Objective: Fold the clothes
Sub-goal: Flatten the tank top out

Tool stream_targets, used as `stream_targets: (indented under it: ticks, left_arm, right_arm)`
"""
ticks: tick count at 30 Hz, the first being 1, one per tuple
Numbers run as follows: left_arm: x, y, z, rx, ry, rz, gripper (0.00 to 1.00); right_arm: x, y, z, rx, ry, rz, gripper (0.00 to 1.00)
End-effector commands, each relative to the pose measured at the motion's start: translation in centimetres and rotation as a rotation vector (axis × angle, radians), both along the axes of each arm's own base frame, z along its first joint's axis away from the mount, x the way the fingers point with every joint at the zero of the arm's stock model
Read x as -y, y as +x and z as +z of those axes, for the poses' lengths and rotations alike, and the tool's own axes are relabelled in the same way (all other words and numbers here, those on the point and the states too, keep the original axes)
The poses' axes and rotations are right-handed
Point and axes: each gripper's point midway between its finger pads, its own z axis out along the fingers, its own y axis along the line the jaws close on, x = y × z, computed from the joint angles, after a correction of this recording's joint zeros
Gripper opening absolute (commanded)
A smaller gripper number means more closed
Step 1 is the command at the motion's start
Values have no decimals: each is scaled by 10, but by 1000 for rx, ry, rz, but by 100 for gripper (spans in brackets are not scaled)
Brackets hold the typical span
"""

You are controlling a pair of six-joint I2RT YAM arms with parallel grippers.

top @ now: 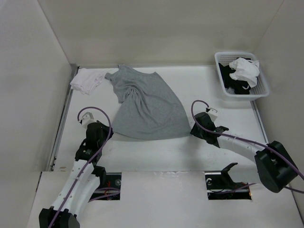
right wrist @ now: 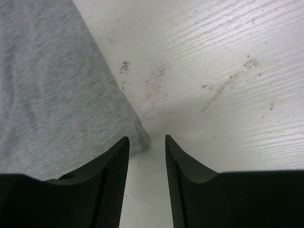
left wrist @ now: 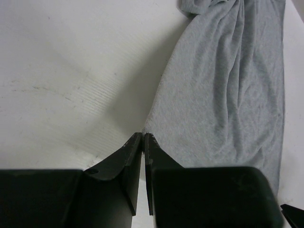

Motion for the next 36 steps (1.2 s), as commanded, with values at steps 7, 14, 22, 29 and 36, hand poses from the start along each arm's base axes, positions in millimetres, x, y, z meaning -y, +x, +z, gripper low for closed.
stream_targets:
  ticks: [7, 14, 22, 29, 36]
  left_arm:
    - [1, 5, -3, 9, -45, 4, 6]
    - [3, 5, -3, 13, -50, -4, 6]
    - [10, 12, 18, 63, -78, -26, 5]
    - [20, 21, 193, 442, -133, -40, 4]
    - [0, -24, 396, 870, -166, 11, 4]
  right_arm:
    - [-19, 8, 6, -14, 20, 35, 40]
    - [-23, 5, -3, -45, 15, 49, 31]
    - [-27, 18, 47, 153, 91, 33, 1]
    - [-7, -8, 276, 653, 199, 73, 0]
    - [44, -68, 467, 989, 240, 53, 0]
